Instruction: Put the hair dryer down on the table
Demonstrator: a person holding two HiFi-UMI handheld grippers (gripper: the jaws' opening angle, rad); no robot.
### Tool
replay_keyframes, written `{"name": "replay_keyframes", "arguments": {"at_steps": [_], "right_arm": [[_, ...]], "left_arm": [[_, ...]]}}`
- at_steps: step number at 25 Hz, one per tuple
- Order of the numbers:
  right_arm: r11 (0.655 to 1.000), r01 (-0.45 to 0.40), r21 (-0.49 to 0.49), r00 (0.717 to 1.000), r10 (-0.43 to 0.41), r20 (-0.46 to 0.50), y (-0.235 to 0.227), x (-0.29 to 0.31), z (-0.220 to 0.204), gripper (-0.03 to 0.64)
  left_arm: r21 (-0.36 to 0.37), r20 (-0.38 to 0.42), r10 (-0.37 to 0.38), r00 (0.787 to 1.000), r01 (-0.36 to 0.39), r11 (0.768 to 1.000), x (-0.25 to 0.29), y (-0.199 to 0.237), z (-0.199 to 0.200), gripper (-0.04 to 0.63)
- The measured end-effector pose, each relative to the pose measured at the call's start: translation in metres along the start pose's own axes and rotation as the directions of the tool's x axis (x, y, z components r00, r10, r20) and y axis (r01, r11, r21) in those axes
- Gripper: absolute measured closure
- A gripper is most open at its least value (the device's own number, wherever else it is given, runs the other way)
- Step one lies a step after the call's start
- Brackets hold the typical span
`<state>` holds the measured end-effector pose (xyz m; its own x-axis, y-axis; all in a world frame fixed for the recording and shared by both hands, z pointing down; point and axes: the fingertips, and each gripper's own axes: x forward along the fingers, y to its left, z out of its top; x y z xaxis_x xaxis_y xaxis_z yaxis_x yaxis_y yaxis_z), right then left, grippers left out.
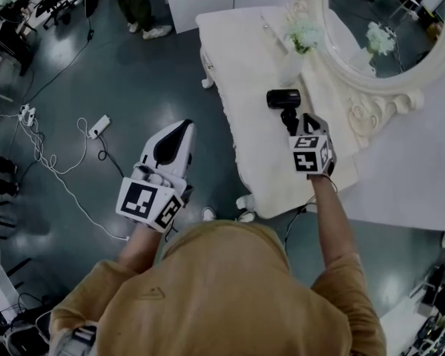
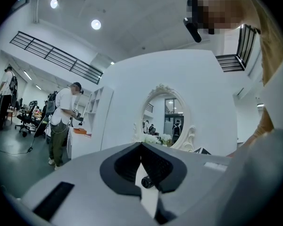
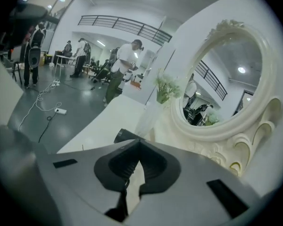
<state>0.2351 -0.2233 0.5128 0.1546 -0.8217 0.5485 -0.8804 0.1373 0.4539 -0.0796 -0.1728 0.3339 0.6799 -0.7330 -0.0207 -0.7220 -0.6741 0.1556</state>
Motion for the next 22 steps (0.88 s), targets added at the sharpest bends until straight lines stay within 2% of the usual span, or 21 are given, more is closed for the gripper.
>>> {"name": "replay_keyframes", "arguments": {"at_steps": [4, 8, 16, 22], "right_arm": [[0.999, 0.002, 0.049, 0.994, -0.008, 0.113, -0.008, -0.03, 0.038, 0.615], [0.997, 0.022, 0.075, 0.972, -0.038, 0.23, -0.02, -0.064, 0.075, 0.615], [0.99, 0.059, 0.132, 0.906, -0.109, 0.409, -0.047, -0.127, 0.12, 0.615], [0.985, 0.082, 0.153, 0.854, -0.148, 0.499, -0.066, -0.172, 0.138, 0.614]], "left_arm": [[0.017, 0.025, -0.002, 1.0, 0.001, 1.0, -0.002, 0.001, 0.012, 0.592], [0.026, 0.047, -0.002, 0.999, 0.001, 1.0, -0.004, 0.001, 0.021, 0.592], [0.041, 0.086, 0.004, 0.996, -0.007, 0.999, -0.01, -0.002, 0.038, 0.592], [0.045, 0.115, 0.009, 0.993, -0.015, 0.999, -0.014, -0.005, 0.053, 0.592]]}}
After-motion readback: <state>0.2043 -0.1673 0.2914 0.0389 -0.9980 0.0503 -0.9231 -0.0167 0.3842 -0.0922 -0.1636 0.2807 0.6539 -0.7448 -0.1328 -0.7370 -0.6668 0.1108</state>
